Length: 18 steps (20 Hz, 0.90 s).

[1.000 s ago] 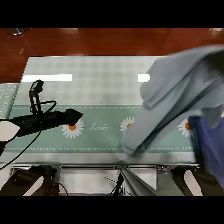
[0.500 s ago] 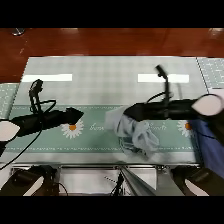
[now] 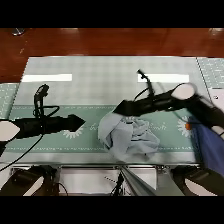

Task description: Fold the shirts.

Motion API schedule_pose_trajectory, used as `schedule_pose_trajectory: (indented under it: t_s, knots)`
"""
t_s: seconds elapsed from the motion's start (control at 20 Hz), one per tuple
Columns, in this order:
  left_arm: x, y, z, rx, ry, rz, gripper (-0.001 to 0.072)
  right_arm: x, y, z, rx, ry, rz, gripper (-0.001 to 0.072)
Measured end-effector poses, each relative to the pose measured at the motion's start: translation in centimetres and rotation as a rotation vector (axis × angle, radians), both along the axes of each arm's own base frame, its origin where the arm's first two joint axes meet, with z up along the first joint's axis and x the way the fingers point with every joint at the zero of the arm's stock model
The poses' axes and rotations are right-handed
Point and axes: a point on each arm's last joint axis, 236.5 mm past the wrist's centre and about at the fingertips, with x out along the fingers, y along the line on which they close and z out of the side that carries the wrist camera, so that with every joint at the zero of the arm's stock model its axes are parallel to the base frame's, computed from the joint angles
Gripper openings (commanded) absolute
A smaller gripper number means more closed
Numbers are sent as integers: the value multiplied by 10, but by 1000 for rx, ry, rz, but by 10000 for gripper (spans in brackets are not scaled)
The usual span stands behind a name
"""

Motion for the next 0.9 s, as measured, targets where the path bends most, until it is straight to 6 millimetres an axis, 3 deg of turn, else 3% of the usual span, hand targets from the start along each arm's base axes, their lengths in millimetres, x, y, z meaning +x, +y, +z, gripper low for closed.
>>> schedule_pose_trajectory:
  t_s: [0.15, 0.25, 0.35, 0.45, 0.65, 0.7, 0.75, 0.8, 0.9]
  knots:
    - [-15, -9, -7, -19, 80, -45, 705, 24, -99, 13, -128, -46, -158, 617]
    - [-22, -28, -11, -65, 123, -111, 705, 17, -163, 0, -251, -20, -284, 617]
    - [-20, -54, -11, -127, 148, -192, 704, -4, -208, -24, -333, 48, -396, 617]
    - [-12, -76, -18, -137, 185, -265, 704, -33, -225, -51, -368, 135, -449, 617]
    - [-18, -112, -49, -58, 356, -493, 703, -75, -224, -93, -366, 256, -480, 617]
    - [-20, -117, -59, -16, 403, -541, 649, -83, -222, -101, -364, 281, -480, 617]
    - [-22, -120, -68, 21, 438, -580, 245, -90, -220, -107, -361, 302, -477, 616]
    - [-21, -124, -76, 51, 463, -614, 43, -97, -217, -113, -355, 324, -474, 616]
    - [-15, -130, -84, 86, 470, -657, 29, -111, -212, -125, -346, 369, -461, 616]
